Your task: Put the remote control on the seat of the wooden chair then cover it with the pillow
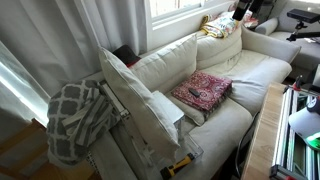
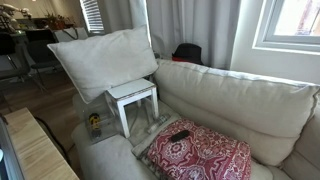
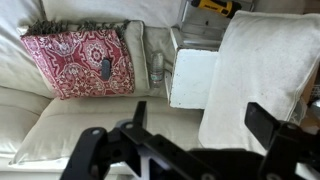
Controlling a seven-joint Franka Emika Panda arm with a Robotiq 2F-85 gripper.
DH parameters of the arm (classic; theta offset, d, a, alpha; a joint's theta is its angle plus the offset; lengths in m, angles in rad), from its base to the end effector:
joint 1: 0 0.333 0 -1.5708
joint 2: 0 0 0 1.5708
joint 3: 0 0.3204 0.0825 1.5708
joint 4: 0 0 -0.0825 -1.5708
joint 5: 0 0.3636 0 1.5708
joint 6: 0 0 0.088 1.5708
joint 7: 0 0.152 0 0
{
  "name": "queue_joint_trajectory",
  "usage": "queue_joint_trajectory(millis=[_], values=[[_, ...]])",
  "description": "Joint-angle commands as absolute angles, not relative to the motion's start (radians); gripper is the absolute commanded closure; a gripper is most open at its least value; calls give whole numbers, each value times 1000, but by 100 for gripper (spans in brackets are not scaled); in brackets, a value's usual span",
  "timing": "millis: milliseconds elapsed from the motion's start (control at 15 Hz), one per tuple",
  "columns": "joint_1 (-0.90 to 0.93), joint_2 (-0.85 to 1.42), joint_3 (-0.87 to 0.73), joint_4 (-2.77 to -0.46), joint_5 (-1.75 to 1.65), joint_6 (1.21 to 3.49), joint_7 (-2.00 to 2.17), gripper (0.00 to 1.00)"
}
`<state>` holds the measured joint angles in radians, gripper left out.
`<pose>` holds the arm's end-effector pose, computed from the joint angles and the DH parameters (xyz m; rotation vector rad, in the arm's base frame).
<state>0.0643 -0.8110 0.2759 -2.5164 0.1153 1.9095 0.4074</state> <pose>0.2939 0.1267 0.5040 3.0947 -0.2485 0.3184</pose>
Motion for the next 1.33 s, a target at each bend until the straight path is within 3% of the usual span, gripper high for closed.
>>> queue_joint_trajectory(millis=[0,533,1267], values=[[66,-810,274,-2514,113,1907,409,0],[-93,-574,131,-2470,-37,1999,298,0],[-93,-32,4,-2375,-128,2361,69,0]])
